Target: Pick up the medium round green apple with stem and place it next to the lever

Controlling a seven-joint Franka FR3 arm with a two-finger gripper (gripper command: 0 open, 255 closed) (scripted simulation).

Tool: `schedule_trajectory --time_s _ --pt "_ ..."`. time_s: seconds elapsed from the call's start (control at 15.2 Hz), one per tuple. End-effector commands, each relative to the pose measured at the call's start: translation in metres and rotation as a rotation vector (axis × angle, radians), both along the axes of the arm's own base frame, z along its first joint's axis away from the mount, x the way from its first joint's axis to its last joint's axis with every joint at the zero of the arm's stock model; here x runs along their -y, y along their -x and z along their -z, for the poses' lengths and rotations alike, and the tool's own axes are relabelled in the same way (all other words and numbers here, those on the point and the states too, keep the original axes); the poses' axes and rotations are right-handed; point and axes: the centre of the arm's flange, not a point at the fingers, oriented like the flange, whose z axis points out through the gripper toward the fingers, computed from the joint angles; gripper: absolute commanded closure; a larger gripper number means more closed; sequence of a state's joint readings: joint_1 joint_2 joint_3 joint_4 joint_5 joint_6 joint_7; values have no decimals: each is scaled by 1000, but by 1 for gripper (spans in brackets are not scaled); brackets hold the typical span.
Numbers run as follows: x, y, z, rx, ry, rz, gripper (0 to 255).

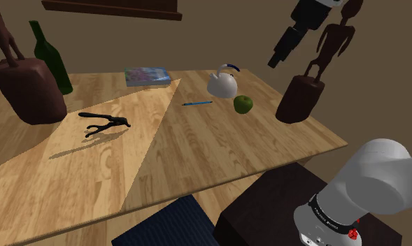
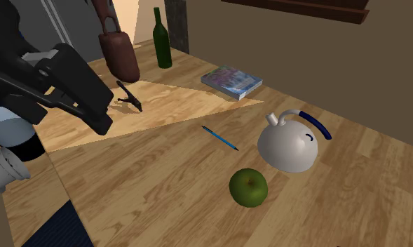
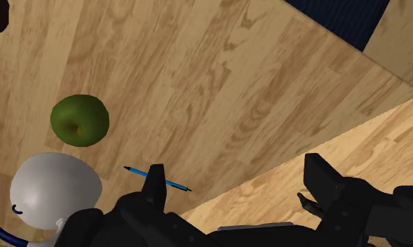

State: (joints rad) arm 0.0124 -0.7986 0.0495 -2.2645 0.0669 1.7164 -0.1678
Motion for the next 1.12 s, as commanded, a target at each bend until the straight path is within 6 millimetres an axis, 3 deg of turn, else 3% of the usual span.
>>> schedule_trajectory --time_s 0.0,0.53,1.06 --pt "0 0 0 0 0 0 0" --pt "48 -94 48 -111 -42 212 0" --pt "112 -171 107 -221 -84 425 0"
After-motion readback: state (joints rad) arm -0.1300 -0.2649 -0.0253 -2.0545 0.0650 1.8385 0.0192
